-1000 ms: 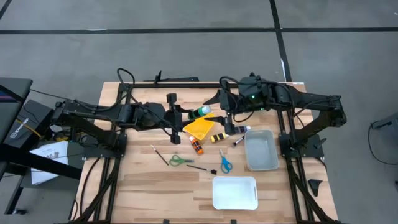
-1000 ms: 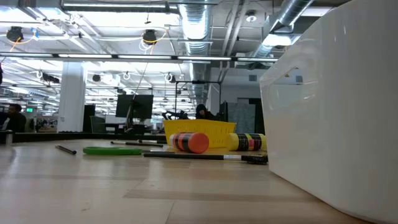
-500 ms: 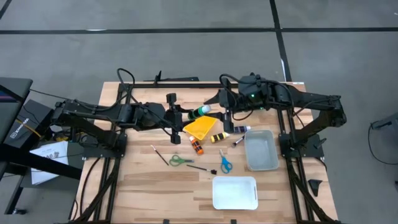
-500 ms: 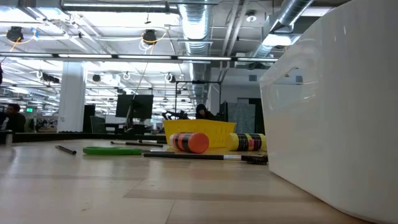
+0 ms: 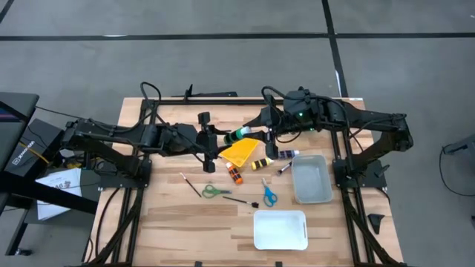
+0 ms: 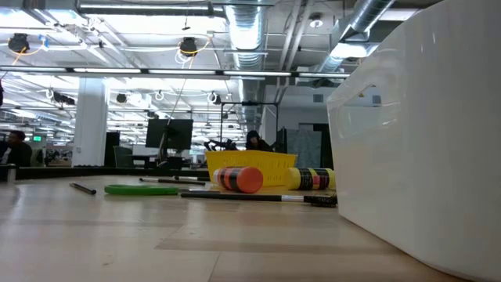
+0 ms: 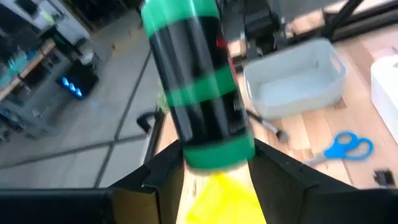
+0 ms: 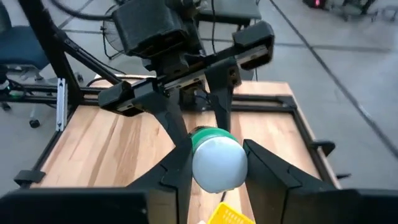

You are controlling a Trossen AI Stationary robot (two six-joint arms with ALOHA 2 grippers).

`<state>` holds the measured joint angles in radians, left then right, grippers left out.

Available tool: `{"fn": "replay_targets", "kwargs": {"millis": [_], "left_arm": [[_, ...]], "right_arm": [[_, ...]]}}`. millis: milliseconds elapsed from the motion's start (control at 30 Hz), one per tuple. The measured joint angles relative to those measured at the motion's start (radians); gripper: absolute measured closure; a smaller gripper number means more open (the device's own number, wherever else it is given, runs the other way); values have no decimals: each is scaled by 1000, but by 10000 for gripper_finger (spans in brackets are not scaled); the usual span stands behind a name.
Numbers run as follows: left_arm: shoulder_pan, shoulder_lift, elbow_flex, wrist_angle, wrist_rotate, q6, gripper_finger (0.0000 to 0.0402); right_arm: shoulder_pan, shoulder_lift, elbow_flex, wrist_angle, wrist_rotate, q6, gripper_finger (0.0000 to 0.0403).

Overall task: Pick & Place Paint Supplies
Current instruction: Put the green paint bottle into the yellow bin

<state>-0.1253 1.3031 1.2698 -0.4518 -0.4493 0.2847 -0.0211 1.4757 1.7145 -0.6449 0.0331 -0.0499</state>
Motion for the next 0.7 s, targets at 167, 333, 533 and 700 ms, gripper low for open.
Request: {"fn": "replay_targets", "kwargs": {"millis": [167,333,533,700], "left_arm": [[0,0,-6,-193,1,-121,215],[-1,-12,-59,-247,46,-262,213],[-32,-29,-129,-270,139,-430,226],[-84,-42,-198,-257,247,-578,238]], "right_arm": [[-29,-45,2,-21,23,43,294],[-62,-69,1,-109,34,100,294],[-74,-77,1,-300,63,119,294],[-71,-50,0,-401,34,150,294]]}}
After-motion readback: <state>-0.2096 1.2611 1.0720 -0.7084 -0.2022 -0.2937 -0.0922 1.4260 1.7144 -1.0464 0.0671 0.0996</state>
